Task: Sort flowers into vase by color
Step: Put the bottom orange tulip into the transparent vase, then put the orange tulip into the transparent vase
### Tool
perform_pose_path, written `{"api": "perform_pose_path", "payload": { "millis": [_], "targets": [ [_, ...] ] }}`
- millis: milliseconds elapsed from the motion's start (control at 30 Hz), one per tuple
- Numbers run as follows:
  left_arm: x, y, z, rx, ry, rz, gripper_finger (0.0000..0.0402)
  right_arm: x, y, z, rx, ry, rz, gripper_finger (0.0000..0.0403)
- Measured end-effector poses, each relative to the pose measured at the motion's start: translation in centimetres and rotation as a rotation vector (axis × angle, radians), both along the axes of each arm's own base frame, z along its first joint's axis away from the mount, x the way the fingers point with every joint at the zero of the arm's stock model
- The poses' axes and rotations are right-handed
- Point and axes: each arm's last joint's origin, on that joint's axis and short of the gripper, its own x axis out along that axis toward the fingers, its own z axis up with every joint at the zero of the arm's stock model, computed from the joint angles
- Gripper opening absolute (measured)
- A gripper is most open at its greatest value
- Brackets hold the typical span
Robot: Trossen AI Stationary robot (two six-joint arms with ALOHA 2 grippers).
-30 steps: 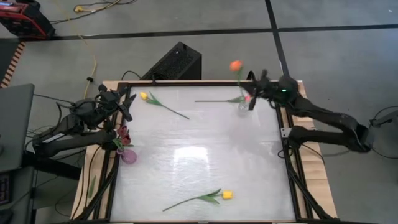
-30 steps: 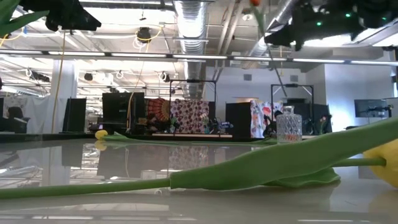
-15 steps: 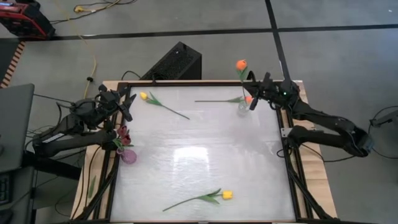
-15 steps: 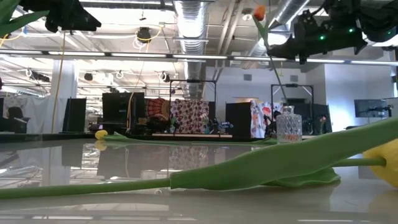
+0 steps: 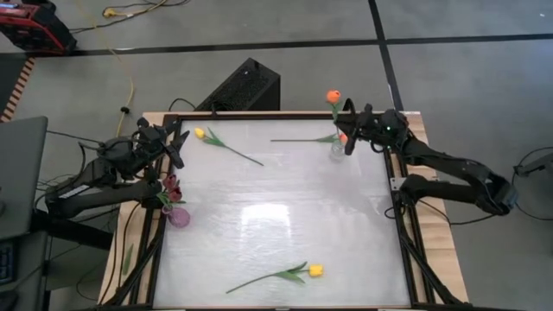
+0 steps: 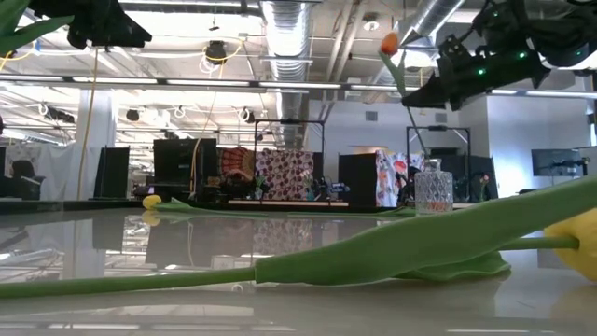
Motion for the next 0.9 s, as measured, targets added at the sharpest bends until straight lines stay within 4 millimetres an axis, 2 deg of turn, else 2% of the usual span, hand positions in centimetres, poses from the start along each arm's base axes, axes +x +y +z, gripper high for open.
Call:
{"api": "perform_pose_path", "payload": {
  "millis": [167,533,633,900],
  "targets": [
    [0.0,0.0,0.0,0.000,0.005,0.000,0.0174,-0.4,0.4,0.3,0.015,0.052,0.005,0.0108],
    [0.1,-0.1,-0.3,-0.018,0.024,-0.033,0.0174,-1.2,1.2,2.6,0.250,0.301,0.009,0.0233],
    [0.1,-0.1,-0.4,-0.024,0.037,-0.035,0.0174,-1.5,1.6,3.3,0.297,0.351,0.015,0.0246],
    [0.1,-0.2,-1.0,-0.061,0.078,-0.086,0.0174,-1.8,2.9,4.5,0.362,0.449,0.045,0.0248]
  ]
}}
